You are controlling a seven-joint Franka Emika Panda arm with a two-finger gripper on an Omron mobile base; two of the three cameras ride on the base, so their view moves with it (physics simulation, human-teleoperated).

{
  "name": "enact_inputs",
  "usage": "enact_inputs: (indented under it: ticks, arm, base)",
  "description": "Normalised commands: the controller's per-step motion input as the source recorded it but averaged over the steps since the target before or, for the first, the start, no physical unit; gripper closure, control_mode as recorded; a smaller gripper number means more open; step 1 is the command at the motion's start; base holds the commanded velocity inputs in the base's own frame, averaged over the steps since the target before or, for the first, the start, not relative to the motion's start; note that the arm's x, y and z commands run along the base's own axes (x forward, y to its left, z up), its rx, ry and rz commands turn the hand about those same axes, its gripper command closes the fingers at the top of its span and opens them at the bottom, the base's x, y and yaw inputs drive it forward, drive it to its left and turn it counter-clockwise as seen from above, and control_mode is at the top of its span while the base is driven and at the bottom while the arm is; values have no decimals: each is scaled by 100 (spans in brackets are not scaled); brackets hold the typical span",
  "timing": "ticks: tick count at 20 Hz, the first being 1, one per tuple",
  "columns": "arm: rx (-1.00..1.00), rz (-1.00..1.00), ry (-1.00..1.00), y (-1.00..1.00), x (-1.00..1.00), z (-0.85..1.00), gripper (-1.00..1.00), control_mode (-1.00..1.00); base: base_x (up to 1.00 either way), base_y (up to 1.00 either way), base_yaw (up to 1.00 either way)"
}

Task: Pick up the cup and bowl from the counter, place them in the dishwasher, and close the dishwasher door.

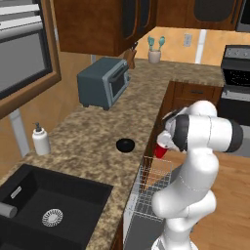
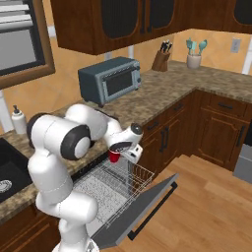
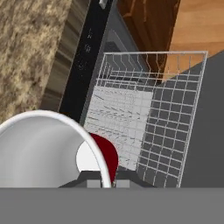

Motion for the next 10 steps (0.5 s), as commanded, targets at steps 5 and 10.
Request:
enact_inputs:
  ticks: [5,10]
  arm:
    - [4,16,3,-35,-13,-68,100,-100]
    - [1,17,6,-21,1,-83,100,-100]
  base:
    - [0,0,0]
    - [0,0,0]
